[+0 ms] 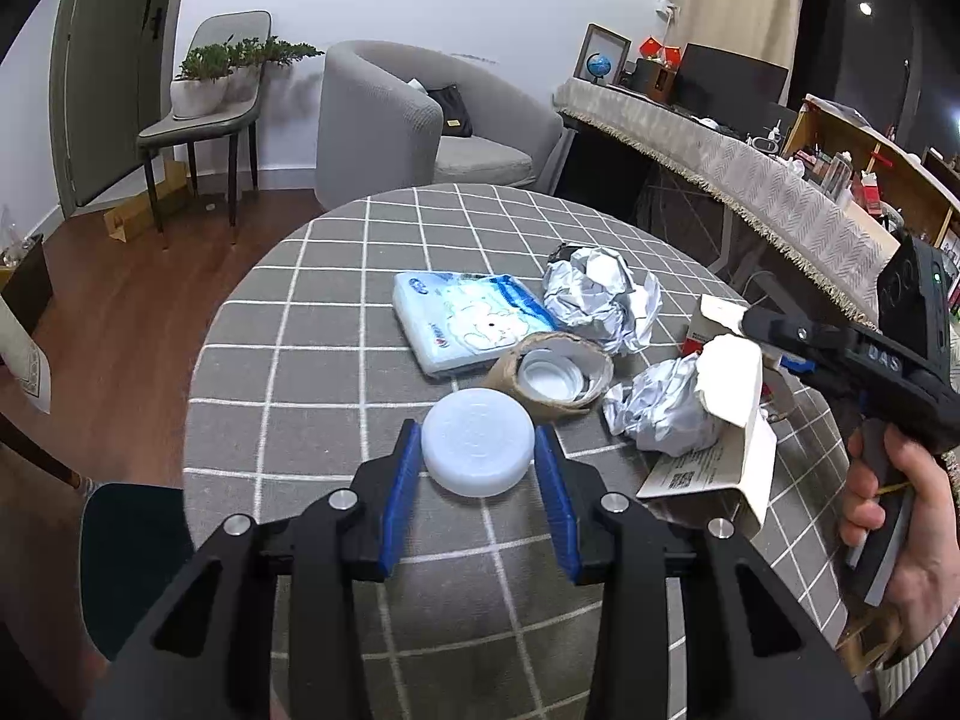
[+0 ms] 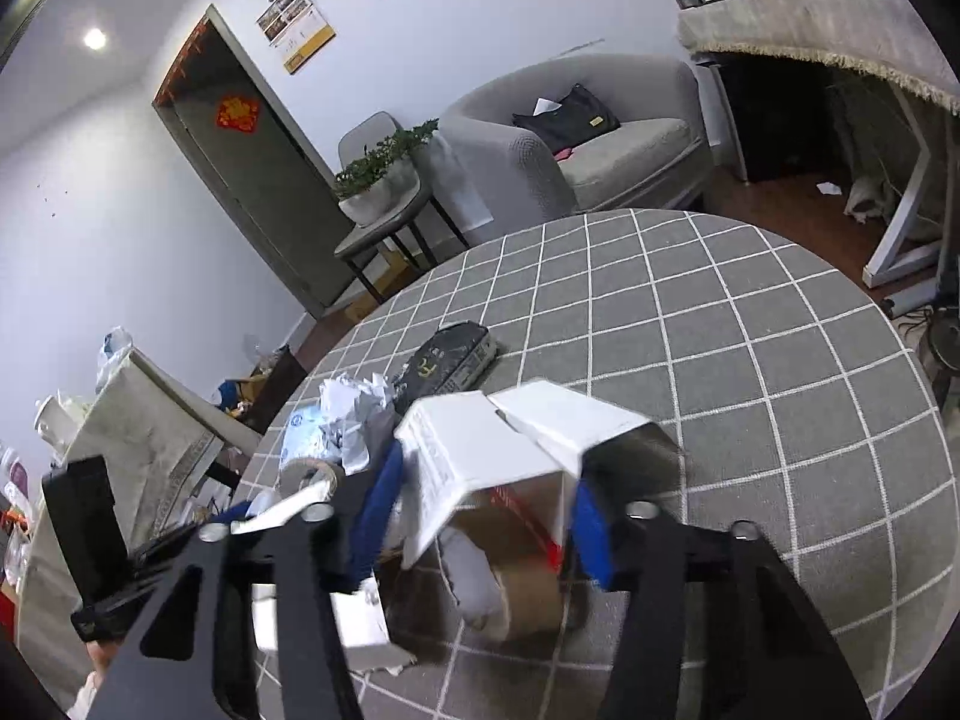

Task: Collect trash
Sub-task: 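Carry the lid and paper box with both tools over the teal bin, then open the left tool dropping the lid while the right tool drops the paper box into the bin, then move both tools back over the table toward the remaining trash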

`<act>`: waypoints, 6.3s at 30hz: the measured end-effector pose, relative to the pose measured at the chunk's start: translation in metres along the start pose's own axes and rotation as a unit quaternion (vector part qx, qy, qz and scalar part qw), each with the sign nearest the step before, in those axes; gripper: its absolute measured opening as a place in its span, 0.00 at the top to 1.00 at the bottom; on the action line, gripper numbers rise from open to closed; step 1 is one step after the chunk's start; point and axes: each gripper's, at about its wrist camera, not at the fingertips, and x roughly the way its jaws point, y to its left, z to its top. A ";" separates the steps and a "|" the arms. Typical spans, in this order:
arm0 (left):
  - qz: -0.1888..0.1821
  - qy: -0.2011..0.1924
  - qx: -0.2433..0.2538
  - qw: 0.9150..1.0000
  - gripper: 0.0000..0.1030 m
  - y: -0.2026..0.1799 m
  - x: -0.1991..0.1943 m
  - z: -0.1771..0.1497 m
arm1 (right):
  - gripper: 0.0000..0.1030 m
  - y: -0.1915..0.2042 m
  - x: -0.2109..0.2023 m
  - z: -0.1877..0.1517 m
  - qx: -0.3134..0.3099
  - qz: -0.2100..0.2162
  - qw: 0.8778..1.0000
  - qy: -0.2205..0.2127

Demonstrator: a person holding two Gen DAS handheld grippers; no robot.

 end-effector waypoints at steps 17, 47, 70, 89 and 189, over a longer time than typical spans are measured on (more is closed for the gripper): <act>0.036 -0.031 -0.024 0.999 0.60 0.066 -0.048 -0.011 | 0.62 0.091 -0.013 0.007 -0.110 -0.053 0.987 -0.102; 0.153 0.079 -0.096 0.980 0.60 0.240 -0.057 -0.095 | 0.62 0.297 0.088 -0.057 -0.222 0.085 0.971 -0.006; 0.138 0.155 -0.129 0.970 0.47 0.283 -0.041 -0.139 | 0.62 0.349 0.182 -0.122 -0.248 0.083 0.959 0.111; 0.169 -0.066 -0.089 0.979 0.36 0.255 -0.169 -0.076 | 0.62 0.335 0.252 -0.168 -0.230 0.039 0.953 0.193; -0.104 -0.032 0.031 0.994 0.39 -0.038 -0.037 -0.003 | 0.10 0.052 -0.042 -0.007 -0.144 -0.130 0.978 -0.070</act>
